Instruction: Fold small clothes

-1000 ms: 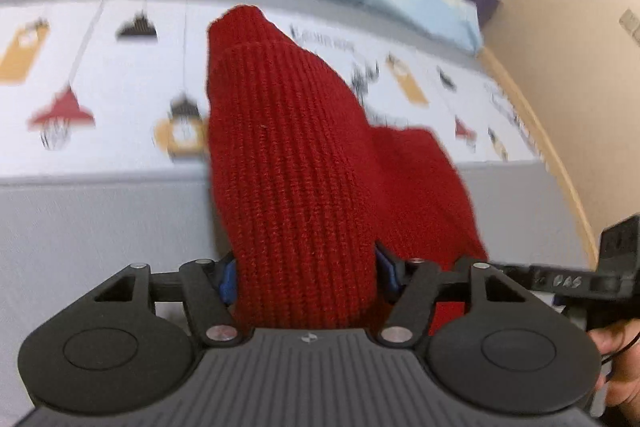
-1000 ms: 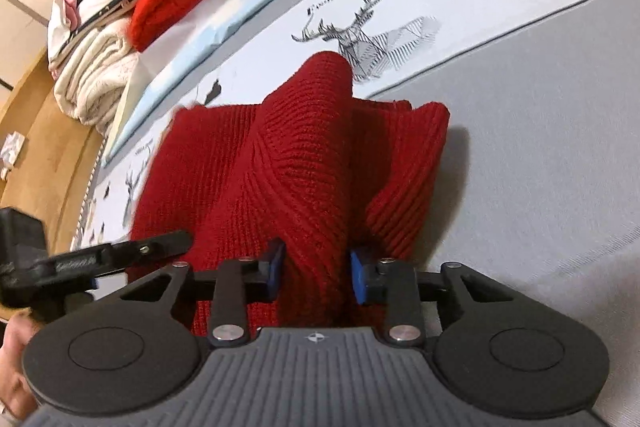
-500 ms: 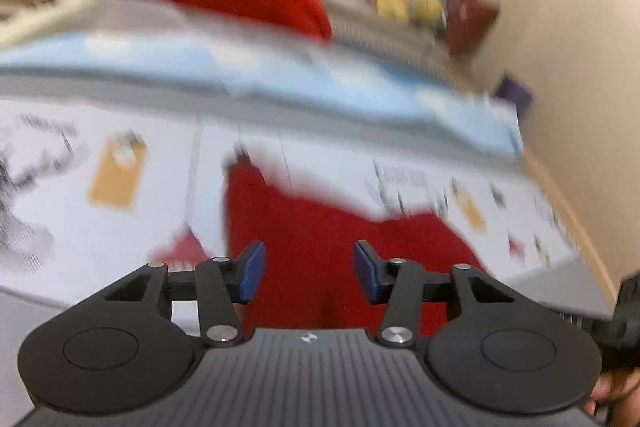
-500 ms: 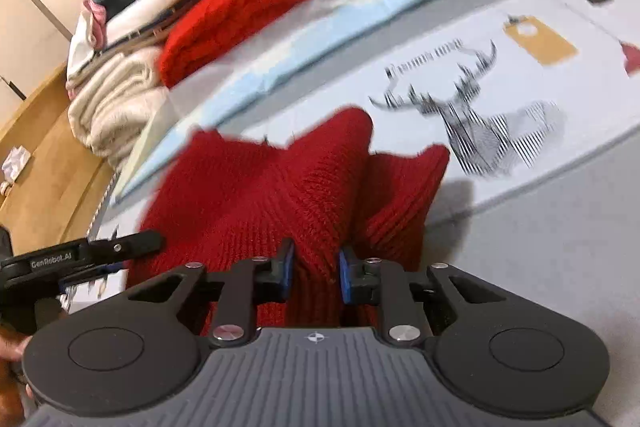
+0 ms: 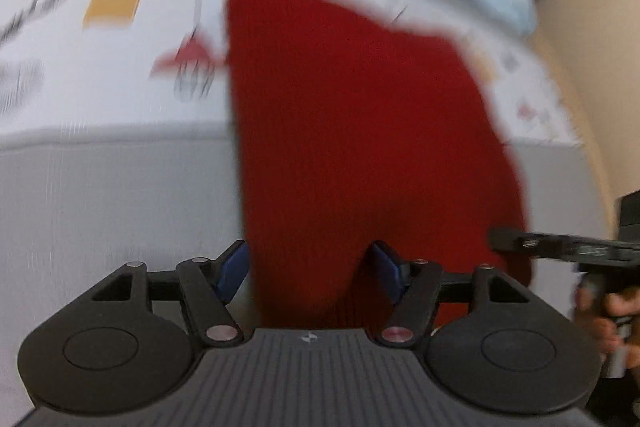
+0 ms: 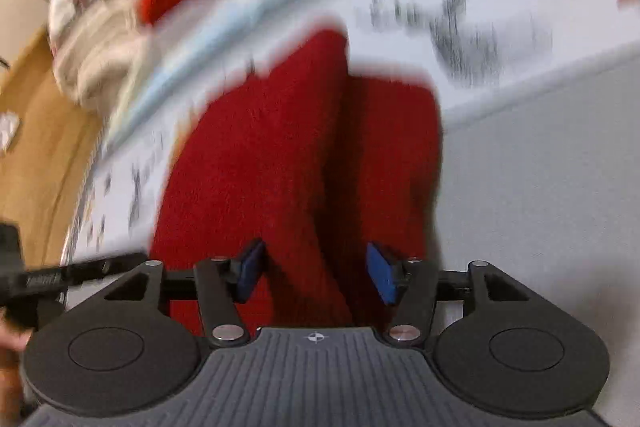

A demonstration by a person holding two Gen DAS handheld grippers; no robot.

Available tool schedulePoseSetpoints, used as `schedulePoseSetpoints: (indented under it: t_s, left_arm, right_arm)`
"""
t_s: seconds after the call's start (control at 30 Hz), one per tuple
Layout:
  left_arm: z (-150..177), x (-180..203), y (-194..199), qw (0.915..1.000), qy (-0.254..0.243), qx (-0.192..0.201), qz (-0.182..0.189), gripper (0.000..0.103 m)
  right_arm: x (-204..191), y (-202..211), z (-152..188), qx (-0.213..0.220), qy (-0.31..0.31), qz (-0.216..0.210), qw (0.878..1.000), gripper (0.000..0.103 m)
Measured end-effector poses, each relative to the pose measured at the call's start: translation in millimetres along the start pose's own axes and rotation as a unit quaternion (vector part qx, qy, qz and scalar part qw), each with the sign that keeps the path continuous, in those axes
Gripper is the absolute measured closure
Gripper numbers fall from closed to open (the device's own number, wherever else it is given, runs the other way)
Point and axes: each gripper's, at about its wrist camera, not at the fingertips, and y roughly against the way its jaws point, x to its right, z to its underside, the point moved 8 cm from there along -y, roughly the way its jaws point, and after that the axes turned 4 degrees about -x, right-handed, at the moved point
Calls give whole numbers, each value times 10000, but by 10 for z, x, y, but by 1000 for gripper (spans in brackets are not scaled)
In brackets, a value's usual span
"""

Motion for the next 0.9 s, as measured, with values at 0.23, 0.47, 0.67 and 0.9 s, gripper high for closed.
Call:
schedulePoseSetpoints:
  t_s: [0.23,0.47,0.67,0.9]
  left_arm:
    - [121,93,-50,9982,318,172,477,43]
    - [254,110,-65,9998,64,22,196,45]
    - [389,149,41,9998,-145,-49,-81,40]
    - [500,458,1067,9786,-836,1545,-1072,13]
  right_arm:
    - [27,196,87,153,101,6,9998,85]
    - [51,212,94,211,464,432,9978,84]
    - [286,148,265,-298,200,723,9967,70]
    - [164,502,363,65,721,1379,9878,49]
